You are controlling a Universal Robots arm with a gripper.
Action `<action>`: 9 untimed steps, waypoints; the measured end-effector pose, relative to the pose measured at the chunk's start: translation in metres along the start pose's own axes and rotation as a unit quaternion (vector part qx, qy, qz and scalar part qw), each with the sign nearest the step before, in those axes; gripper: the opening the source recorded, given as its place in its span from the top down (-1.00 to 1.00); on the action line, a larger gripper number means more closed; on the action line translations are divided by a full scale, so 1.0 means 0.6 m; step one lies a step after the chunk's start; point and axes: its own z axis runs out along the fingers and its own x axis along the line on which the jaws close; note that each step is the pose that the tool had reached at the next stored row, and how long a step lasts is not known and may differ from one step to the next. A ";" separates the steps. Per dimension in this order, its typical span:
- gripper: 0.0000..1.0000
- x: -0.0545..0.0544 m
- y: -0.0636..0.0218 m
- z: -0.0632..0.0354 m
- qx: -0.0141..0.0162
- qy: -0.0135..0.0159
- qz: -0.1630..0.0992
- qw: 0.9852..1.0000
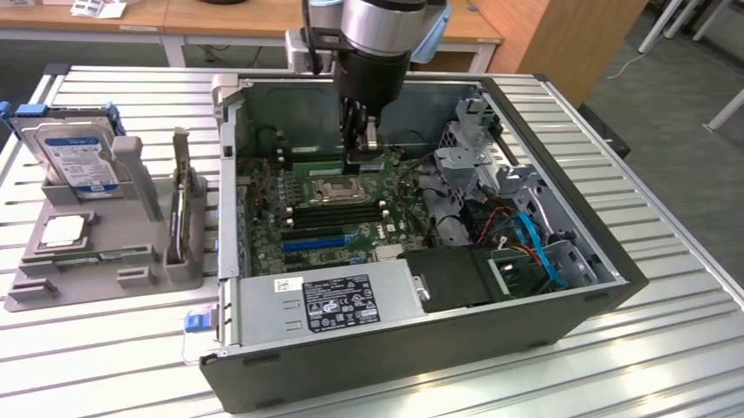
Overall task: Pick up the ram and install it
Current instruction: 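Insert the ram into the slot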
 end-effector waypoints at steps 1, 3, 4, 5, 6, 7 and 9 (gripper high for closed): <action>0.73 0.002 0.001 0.003 0.000 0.000 0.000 1.000; 0.73 0.004 0.002 0.009 0.000 0.000 0.000 1.000; 0.73 0.004 0.002 0.012 0.000 0.000 0.000 1.000; 0.73 0.004 0.001 0.015 0.000 0.000 0.000 1.000; 0.73 0.004 0.001 0.018 0.000 0.000 0.000 1.000; 0.73 0.003 0.001 0.021 0.000 0.000 0.000 1.000; 0.73 0.003 0.001 0.027 0.000 0.000 0.000 1.000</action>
